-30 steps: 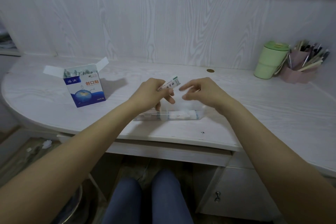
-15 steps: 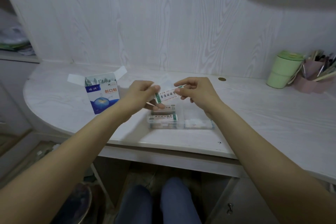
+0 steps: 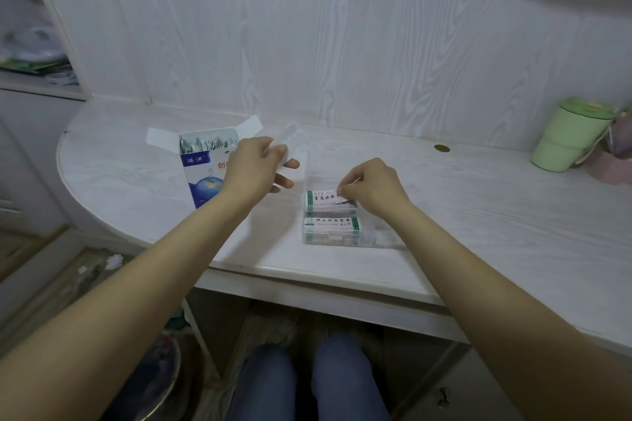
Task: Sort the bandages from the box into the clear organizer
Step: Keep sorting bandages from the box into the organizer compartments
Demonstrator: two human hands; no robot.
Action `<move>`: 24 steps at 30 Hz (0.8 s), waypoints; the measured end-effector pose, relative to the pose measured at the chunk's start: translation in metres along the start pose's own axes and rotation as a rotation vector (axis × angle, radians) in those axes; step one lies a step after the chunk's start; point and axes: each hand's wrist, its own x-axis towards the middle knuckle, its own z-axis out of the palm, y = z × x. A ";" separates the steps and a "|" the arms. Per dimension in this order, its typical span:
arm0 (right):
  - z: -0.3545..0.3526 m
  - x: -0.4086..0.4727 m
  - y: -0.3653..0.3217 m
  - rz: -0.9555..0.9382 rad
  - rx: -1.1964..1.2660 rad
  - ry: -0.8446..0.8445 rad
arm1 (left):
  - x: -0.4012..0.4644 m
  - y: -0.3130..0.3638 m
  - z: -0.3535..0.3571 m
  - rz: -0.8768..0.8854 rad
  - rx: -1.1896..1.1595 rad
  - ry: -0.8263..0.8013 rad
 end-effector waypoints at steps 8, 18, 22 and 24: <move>-0.001 -0.003 -0.002 -0.007 -0.120 -0.015 | 0.003 -0.002 0.004 0.017 0.013 -0.065; -0.017 -0.014 -0.013 -0.085 0.414 0.034 | 0.000 -0.002 0.010 0.085 -0.040 -0.223; -0.025 -0.023 -0.016 -0.085 0.618 -0.055 | -0.005 0.007 0.015 0.132 -0.043 -0.301; -0.025 -0.025 -0.016 -0.053 0.713 -0.081 | -0.008 0.010 0.017 0.159 -0.009 -0.331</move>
